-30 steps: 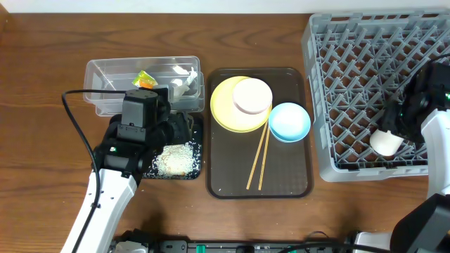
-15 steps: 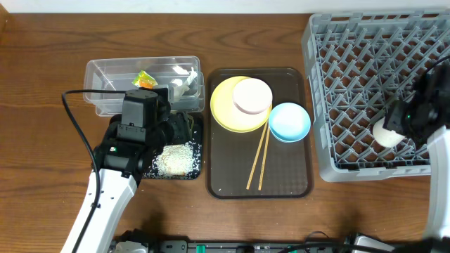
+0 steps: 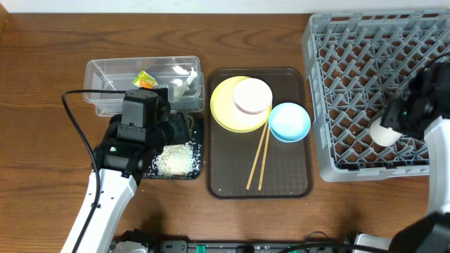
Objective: Sort waste into correct bins and load items into the dishwasher rack
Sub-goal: 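Place the cream cup upside down in the rack with the right gripper, then move the right gripper to the light-blue bowl and grasp its rim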
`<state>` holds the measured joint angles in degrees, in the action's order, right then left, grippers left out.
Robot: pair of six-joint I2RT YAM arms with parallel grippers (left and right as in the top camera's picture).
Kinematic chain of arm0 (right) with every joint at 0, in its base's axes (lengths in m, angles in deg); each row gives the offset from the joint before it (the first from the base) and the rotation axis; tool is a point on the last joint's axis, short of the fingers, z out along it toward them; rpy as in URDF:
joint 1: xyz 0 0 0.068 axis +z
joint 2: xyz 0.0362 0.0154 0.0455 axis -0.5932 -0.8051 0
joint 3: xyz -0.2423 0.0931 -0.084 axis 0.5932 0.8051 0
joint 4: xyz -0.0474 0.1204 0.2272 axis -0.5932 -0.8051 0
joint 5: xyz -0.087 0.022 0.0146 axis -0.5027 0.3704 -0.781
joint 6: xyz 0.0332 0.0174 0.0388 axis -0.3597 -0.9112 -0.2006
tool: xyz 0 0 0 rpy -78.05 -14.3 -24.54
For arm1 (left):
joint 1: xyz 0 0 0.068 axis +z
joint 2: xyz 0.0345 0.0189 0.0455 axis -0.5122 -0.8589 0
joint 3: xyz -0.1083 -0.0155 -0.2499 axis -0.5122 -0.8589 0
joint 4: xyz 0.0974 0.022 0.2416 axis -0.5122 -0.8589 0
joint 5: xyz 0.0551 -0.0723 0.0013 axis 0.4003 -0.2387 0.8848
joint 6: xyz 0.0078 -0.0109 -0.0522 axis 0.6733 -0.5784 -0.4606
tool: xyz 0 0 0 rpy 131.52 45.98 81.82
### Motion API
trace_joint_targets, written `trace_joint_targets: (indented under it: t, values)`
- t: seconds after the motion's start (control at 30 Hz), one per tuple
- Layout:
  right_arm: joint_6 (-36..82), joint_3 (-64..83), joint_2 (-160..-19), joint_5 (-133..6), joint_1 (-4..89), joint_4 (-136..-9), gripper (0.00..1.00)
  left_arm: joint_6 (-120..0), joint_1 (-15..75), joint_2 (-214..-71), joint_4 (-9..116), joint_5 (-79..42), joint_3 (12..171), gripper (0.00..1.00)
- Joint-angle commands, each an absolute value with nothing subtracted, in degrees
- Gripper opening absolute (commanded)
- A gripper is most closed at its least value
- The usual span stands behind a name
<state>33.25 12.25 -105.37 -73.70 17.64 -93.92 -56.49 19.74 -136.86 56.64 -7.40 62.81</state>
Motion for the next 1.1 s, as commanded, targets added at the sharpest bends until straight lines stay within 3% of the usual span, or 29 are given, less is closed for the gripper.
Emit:
trace_joint_targets:
  t: [0.0, 0.1, 0.13, 0.17, 0.2, 0.47, 0.7, 0.87, 1.07]
  values:
    - [32.5, 12.2, -107.8, -74.4, 17.2, -93.3, 0.13, -55.6, 19.9, -137.1, 56.5, -6.9, 63.6, 0.56]
    - [32.5, 12.2, -109.3, -73.9, 17.2, -93.2, 0.29, -55.6, 19.9, -137.1, 56.3, -6.9, 63.6, 0.62]
    - [32.5, 12.2, -109.4, -73.6, 17.2, -93.5, 0.43, -55.6, 19.9, -137.1, 56.2, -6.9, 63.6, 0.63]
    - [32.5, 12.2, -109.4, -73.1, 17.2, -94.1, 0.73, -55.6, 19.9, -137.1, 56.1, -6.9, 63.6, 0.65]
    - [32.5, 12.2, -109.4, -72.6, 17.2, -94.5, 0.79, -55.6, 19.9, -137.1, 56.1, -6.9, 63.6, 0.65]
    - [32.6, 11.7, -105.5, -67.7, 17.3, -95.6, 0.71, -55.5, 19.9, -137.1, 55.9, -6.8, 63.6, 0.68]
    - [36.3, 10.8, -97.5, -45.5, 21.2, -91.7, 0.56, -55.6, 19.9, -137.1, 49.5, 0.4, 63.6, 0.68]
    - [39.7, 10.8, -96.0, -47.0, 31.1, -89.6, 0.57, -57.9, 19.9, -137.1, 44.7, 7.8, 63.4, 0.68]
    - [41.7, 10.9, -101.4, -57.3, 43.7, -87.2, 0.56, -58.6, 19.9, -137.1, 44.3, 8.4, 63.4, 0.69]
